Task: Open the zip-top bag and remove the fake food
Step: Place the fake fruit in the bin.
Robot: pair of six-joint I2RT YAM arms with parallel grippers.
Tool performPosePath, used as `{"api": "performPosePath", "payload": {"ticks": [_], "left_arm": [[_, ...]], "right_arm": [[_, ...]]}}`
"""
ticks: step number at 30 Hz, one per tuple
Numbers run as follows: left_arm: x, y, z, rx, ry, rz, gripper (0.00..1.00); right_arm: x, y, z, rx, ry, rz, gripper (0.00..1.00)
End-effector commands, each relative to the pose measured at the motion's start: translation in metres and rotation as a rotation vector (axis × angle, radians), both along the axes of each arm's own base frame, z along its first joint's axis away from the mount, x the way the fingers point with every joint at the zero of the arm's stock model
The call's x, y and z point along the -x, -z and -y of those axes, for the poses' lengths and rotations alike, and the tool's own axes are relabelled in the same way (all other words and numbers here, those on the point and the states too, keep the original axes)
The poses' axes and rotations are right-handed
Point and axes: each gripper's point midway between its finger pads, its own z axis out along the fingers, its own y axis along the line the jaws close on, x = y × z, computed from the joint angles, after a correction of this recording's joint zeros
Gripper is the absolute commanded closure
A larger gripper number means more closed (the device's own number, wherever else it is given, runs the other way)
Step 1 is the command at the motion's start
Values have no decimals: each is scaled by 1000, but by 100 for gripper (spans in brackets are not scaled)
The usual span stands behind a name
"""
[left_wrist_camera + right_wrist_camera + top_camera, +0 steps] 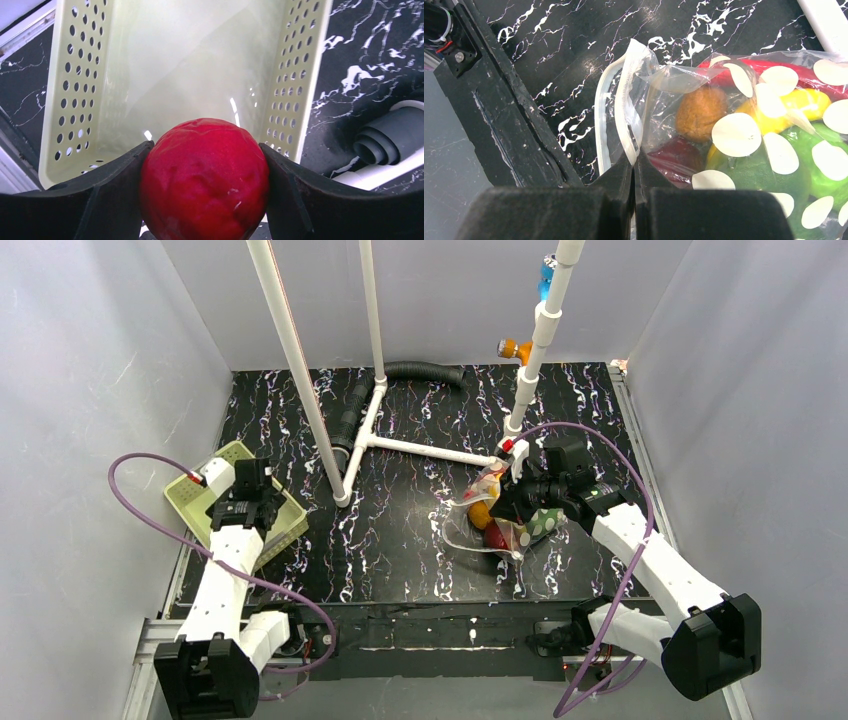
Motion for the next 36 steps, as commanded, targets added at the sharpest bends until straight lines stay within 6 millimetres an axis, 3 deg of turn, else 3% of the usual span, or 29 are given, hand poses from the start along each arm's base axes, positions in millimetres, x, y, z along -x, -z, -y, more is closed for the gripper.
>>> {"api": "performPosePath", "payload": {"ticks": [1, 8, 20, 29, 36], "left_arm": [[6, -5, -10, 0, -88, -32, 26], [10, -6, -14, -12, -117, -39, 7], [2, -8, 2, 48, -7, 10, 3], [-1, -11, 46, 148, 303, 105, 2], [5, -21, 110, 370, 578, 209, 2]], "right_arm": [[0, -14, -3, -38, -16, 33, 99], [1, -15, -3, -42, -17, 35, 99], [1, -13, -4, -39, -18, 30, 99], [3, -15, -4, -47, -31, 20, 99], [8, -20, -3, -68, -62, 25, 99]]}}
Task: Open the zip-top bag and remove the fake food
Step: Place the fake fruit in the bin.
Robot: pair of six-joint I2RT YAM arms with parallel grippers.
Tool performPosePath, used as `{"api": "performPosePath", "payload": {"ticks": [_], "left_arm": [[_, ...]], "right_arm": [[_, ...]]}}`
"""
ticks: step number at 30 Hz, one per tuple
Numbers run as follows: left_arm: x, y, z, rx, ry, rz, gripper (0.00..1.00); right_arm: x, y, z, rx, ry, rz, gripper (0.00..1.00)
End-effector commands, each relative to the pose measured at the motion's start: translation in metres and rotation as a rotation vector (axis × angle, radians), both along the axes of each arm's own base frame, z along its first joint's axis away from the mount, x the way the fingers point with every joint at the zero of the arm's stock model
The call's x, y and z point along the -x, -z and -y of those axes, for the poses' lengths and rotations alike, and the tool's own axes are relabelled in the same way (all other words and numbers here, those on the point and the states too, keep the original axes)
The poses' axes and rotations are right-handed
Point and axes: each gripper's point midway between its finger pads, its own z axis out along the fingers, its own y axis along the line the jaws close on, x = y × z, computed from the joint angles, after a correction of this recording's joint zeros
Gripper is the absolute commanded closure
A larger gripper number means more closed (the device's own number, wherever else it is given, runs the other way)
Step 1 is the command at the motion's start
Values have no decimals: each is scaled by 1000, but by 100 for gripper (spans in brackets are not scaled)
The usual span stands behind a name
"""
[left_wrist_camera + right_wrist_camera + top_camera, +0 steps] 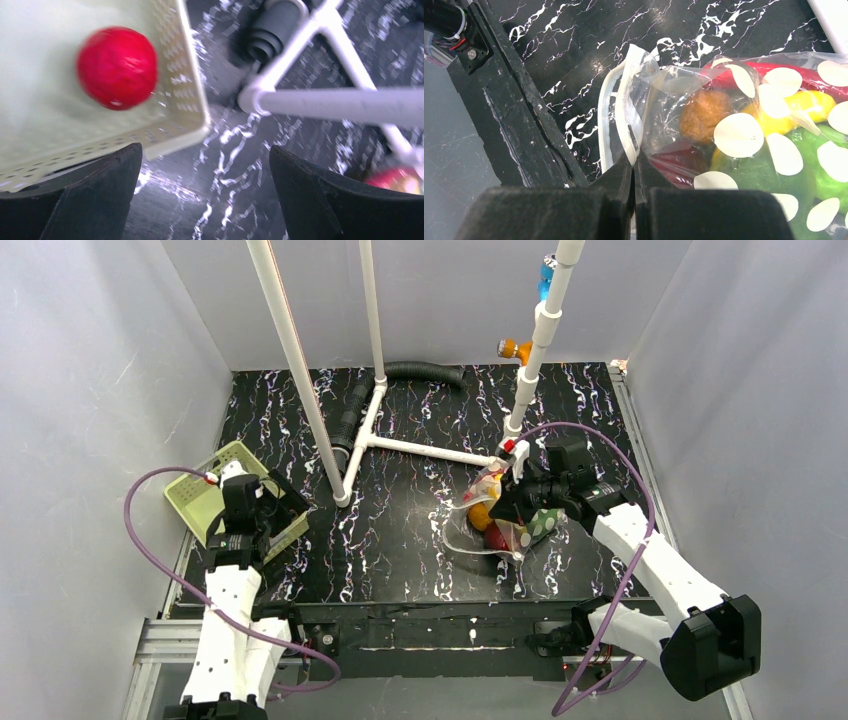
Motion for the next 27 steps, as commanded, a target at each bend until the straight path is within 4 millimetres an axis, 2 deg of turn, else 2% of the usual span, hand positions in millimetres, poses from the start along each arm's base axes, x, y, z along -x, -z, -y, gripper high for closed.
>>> {"api": "performPosePath", "payload": {"ticks": [1, 7, 11, 15, 19, 24, 27], "left_arm": [[5, -10, 54, 174, 266, 80, 2], [25, -26, 104, 340, 534, 115, 2], [42, -37, 128, 417, 664, 141, 2], [65, -41, 153, 426, 810, 156, 2], [82, -36, 169, 381, 895, 148, 2], [91, -33, 193, 375, 993, 138, 2], [96, -37, 210, 359, 1070, 140, 2]], "right_arm": [[4, -19, -1, -48, -41, 38, 99], [7, -21, 0, -67, -60, 47, 99], [8, -21, 0, -70, -69, 41, 99], [13, -21, 1, -64, -101, 47, 99], [17, -25, 4, -62, -128, 78, 99], [21, -29, 9, -76, -154, 123, 99], [22, -25, 11, -83, -160, 120, 99]]}}
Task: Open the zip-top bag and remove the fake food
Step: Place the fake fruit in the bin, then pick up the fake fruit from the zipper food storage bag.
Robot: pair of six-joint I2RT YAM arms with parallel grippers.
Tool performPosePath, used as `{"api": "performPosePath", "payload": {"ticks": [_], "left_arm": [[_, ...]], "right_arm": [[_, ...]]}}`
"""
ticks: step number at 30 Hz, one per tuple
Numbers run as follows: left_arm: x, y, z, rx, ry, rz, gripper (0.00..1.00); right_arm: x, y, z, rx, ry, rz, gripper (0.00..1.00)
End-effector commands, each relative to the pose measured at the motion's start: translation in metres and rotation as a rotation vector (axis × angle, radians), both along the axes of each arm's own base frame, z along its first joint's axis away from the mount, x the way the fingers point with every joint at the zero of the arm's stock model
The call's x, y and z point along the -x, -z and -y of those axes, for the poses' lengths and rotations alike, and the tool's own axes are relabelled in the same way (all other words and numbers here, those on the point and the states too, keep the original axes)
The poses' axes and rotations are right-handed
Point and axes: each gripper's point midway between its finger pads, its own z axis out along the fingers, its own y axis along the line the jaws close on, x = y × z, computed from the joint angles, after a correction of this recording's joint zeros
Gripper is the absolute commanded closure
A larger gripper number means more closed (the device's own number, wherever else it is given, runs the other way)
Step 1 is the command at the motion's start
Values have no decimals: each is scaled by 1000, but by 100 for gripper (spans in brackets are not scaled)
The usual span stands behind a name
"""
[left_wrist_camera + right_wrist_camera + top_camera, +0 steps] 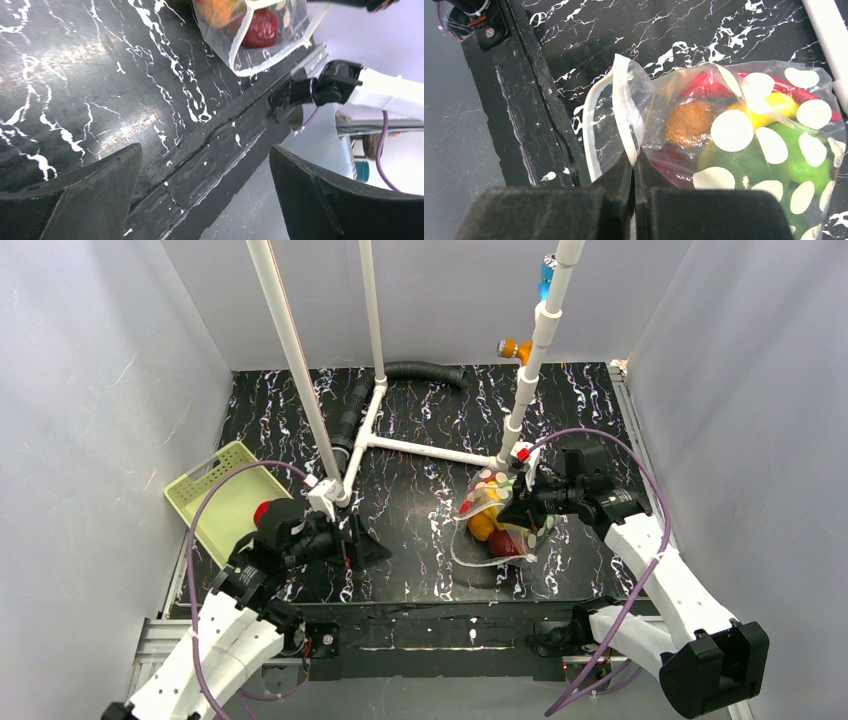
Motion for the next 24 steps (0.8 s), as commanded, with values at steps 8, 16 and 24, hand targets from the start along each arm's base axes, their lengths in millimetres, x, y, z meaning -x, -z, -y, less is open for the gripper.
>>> {"api": "performPosePath", "payload": {"ticks": [8, 16, 24], "left_arm": [[10, -9, 63, -84, 179, 170, 2], [17, -14, 117, -85, 255, 316, 2], [8, -11, 162, -47, 241, 401, 2]], "right_arm": [[2, -4, 3, -49, -43, 19, 99], [4, -1, 4, -52, -48, 8, 99], [1, 0, 7, -49, -29, 7, 99]]}}
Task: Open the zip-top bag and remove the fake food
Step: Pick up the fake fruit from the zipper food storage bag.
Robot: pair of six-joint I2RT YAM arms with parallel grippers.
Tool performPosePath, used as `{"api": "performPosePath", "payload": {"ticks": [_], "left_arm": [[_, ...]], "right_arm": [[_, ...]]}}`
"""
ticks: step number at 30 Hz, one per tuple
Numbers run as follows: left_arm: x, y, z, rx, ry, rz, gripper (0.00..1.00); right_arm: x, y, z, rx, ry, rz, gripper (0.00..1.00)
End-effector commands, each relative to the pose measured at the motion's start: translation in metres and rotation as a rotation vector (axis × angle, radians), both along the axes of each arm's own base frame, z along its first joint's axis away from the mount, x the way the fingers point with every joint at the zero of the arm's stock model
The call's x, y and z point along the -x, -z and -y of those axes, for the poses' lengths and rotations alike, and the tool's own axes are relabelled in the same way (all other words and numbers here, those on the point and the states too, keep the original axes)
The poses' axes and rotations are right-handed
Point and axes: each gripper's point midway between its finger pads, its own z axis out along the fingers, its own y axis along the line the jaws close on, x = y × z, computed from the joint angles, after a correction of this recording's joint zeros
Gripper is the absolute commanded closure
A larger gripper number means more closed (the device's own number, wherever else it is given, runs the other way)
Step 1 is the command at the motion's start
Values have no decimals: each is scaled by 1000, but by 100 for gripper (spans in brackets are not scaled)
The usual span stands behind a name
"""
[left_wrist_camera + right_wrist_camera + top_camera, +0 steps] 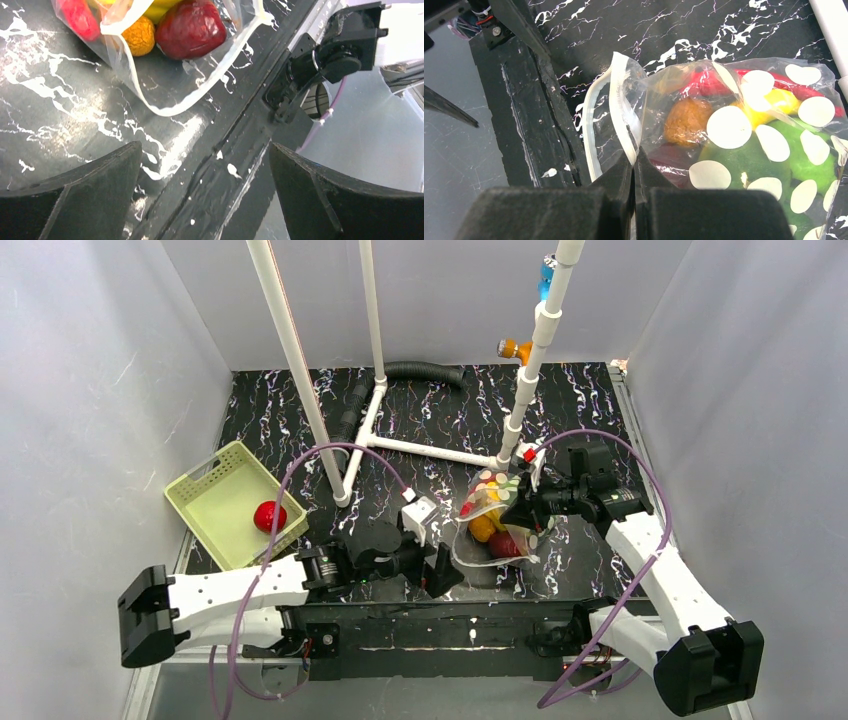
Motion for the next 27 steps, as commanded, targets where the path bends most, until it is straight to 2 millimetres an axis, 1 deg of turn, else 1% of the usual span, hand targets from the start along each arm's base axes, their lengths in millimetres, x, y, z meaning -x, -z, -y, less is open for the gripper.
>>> {"api": "performPosePath", "payload": {"ticks": [1, 5, 12, 16, 27], "left_arm": [[-19, -26, 27, 104, -57, 103, 2], [-22, -19, 37, 118, -72, 97, 2], [-29, -10, 41, 106, -123, 87, 2], [-28, -10, 45, 100, -113, 105, 2], [-18, 0, 67, 86, -55, 115, 2]], "right_arm": [[1, -2, 0, -18, -8, 8, 99], [1, -1, 1, -20, -7, 1, 99], [0, 0, 1, -19, -5, -11, 99], [-1, 2, 1, -19, -3, -20, 99], [-2, 4, 1, -23, 2, -39, 99]]}}
